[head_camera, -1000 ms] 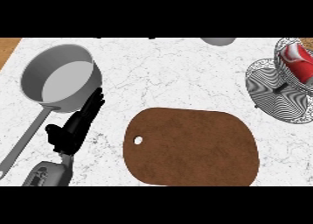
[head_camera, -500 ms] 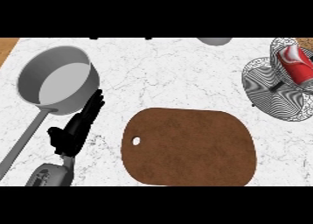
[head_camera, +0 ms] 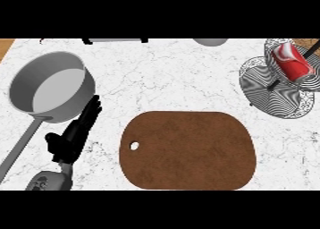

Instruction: Pick the can from the cutting board and place it in the tiered basket

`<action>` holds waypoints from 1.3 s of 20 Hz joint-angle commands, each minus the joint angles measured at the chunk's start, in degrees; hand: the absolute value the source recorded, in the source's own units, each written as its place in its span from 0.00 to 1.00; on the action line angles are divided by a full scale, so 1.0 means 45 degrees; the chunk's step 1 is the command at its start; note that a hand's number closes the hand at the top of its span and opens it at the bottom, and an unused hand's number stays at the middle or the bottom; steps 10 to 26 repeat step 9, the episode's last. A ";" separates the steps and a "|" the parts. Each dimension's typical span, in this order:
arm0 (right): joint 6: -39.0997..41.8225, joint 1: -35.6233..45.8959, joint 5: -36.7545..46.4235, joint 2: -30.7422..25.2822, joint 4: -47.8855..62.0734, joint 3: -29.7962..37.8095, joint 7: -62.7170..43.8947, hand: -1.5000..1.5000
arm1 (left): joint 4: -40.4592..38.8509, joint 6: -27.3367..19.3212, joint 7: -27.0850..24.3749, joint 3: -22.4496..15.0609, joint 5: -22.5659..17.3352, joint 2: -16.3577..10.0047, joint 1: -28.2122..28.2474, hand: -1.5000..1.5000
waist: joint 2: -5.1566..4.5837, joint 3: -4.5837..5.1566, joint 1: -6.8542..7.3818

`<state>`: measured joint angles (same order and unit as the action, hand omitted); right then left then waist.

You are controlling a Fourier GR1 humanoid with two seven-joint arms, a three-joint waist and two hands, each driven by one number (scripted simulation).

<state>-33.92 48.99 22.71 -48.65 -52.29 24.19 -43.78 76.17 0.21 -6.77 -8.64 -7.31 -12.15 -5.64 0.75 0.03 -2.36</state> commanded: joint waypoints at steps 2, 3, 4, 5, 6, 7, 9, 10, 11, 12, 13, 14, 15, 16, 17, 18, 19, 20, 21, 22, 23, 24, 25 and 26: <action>0.0168 -0.2943 -0.1309 -0.0769 -0.3005 0.1747 0.0289 0.00 | 0.0246 0.0139 -0.0242 0.0313 -0.0141 -0.0277 0.0548 0.50 | 0.0139 -0.0010 -0.0455; 0.0906 -0.3216 -0.2062 -0.1242 -0.3170 0.2464 0.0448 0.00 | -0.0410 -0.0174 -0.0073 0.0341 -0.0007 0.0061 -0.0142 0.50 | 0.0073 -0.0014 -0.0578; 0.0784 -0.4141 -0.2143 -0.0892 -0.4133 0.2685 0.0408 0.00 | 0.0421 -0.0166 0.0095 0.0342 -0.0115 -0.0135 0.0538 0.50 | 0.0184 -0.0020 -0.0605; 0.1112 -0.4898 -0.2391 -0.1134 -0.4540 0.3240 0.0295 0.00 | 0.0493 -0.0065 -0.0291 0.0045 0.0032 0.0000 0.1087 0.50 | 0.0136 -0.0015 -0.0482; 0.1710 -0.5465 -0.2663 -0.1199 -0.5198 0.3466 0.0172 0.00 | 0.0162 -0.0192 0.0073 0.0449 -0.0112 -0.0120 0.0461 0.50 | 0.0162 -0.0010 -0.0759; 0.2076 -0.6257 -0.3120 -0.1030 -0.5482 0.4065 0.0454 0.00 | 0.0686 -0.0499 0.0223 0.0045 0.0077 0.0265 0.0754 0.50 | 0.0190 -0.0028 -0.0784; 0.2984 -0.7609 -0.3895 -0.0753 -0.6422 0.5068 0.0613 0.00 | 0.0380 -0.0213 -0.0189 0.0577 -0.0073 -0.0262 0.0818 0.50 | 0.0159 -0.0020 -0.0855; 0.2984 -0.7609 -0.3895 -0.0753 -0.6422 0.5068 0.0613 0.00 | 0.0380 -0.0213 -0.0189 0.0577 -0.0073 -0.0262 0.0818 0.50 | 0.0159 -0.0020 -0.0855; 0.2984 -0.7609 -0.3895 -0.0753 -0.6422 0.5068 0.0613 0.00 | 0.0380 -0.0213 -0.0189 0.0577 -0.0073 -0.0262 0.0818 0.50 | 0.0159 -0.0020 -0.0855; 0.2984 -0.7609 -0.3895 -0.0753 -0.6422 0.5068 0.0613 0.00 | 0.0380 -0.0213 -0.0189 0.0577 -0.0073 -0.0262 0.0818 0.50 | 0.0159 -0.0020 -0.0855; 0.2984 -0.7609 -0.3895 -0.0753 -0.6422 0.5068 0.0613 0.00 | 0.0380 -0.0213 -0.0189 0.0577 -0.0073 -0.0262 0.0818 0.50 | 0.0159 -0.0020 -0.0855; 0.2984 -0.7609 -0.3895 -0.0753 -0.6422 0.5068 0.0613 0.00 | 0.0380 -0.0213 -0.0189 0.0577 -0.0073 -0.0262 0.0818 0.50 | 0.0159 -0.0020 -0.0855; 0.2984 -0.7609 -0.3895 -0.0753 -0.6422 0.5068 0.0613 0.00 | 0.0380 -0.0213 -0.0189 0.0577 -0.0073 -0.0262 0.0818 0.50 | 0.0159 -0.0020 -0.0855; 0.2984 -0.7609 -0.3895 -0.0753 -0.6422 0.5068 0.0613 0.00 | 0.0380 -0.0213 -0.0189 0.0577 -0.0073 -0.0262 0.0818 0.50 | 0.0159 -0.0020 -0.0855; 0.2984 -0.7609 -0.3895 -0.0753 -0.6422 0.5068 0.0613 0.00 | 0.0380 -0.0213 -0.0189 0.0577 -0.0073 -0.0262 0.0818 0.50 | 0.0159 -0.0020 -0.0855; 0.2984 -0.7609 -0.3895 -0.0753 -0.6422 0.5068 0.0613 0.00 | 0.0380 -0.0213 -0.0189 0.0577 -0.0073 -0.0262 0.0818 0.50 | 0.0159 -0.0020 -0.0855; 0.2984 -0.7609 -0.3895 -0.0753 -0.6422 0.5068 0.0613 0.00 | 0.0380 -0.0213 -0.0189 0.0577 -0.0073 -0.0262 0.0818 0.50 | 0.0159 -0.0020 -0.0855; 0.2984 -0.7609 -0.3895 -0.0753 -0.6422 0.5068 0.0613 0.00 | 0.0380 -0.0213 -0.0189 0.0577 -0.0073 -0.0262 0.0818 0.50 | 0.0159 -0.0020 -0.0855; 0.2984 -0.7609 -0.3895 -0.0753 -0.6422 0.5068 0.0613 0.00 | 0.0380 -0.0213 -0.0189 0.0577 -0.0073 -0.0262 0.0818 0.50 | 0.0159 -0.0020 -0.0855; 0.2984 -0.7609 -0.3895 -0.0753 -0.6422 0.5068 0.0613 0.00 | 0.0380 -0.0213 -0.0189 0.0577 -0.0073 -0.0262 0.0818 0.50 | 0.0159 -0.0020 -0.0855; 0.2984 -0.7609 -0.3895 -0.0753 -0.6422 0.5068 0.0613 0.00 | 0.0380 -0.0213 -0.0189 0.0577 -0.0073 -0.0262 0.0818 0.50 | 0.0159 -0.0020 -0.0855; 0.2984 -0.7609 -0.3895 -0.0753 -0.6422 0.5068 0.0613 0.00 | 0.0380 -0.0213 -0.0189 0.0577 -0.0073 -0.0262 0.0818 0.50 | 0.0159 -0.0020 -0.0855; 0.2984 -0.7609 -0.3895 -0.0753 -0.6422 0.5068 0.0613 0.00 | 0.0380 -0.0213 -0.0189 0.0577 -0.0073 -0.0262 0.0818 0.50 | 0.0159 -0.0020 -0.0855; 0.2984 -0.7609 -0.3895 -0.0753 -0.6422 0.5068 0.0613 0.00 | 0.0380 -0.0213 -0.0189 0.0577 -0.0073 -0.0262 0.0818 0.50 | 0.0159 -0.0020 -0.0855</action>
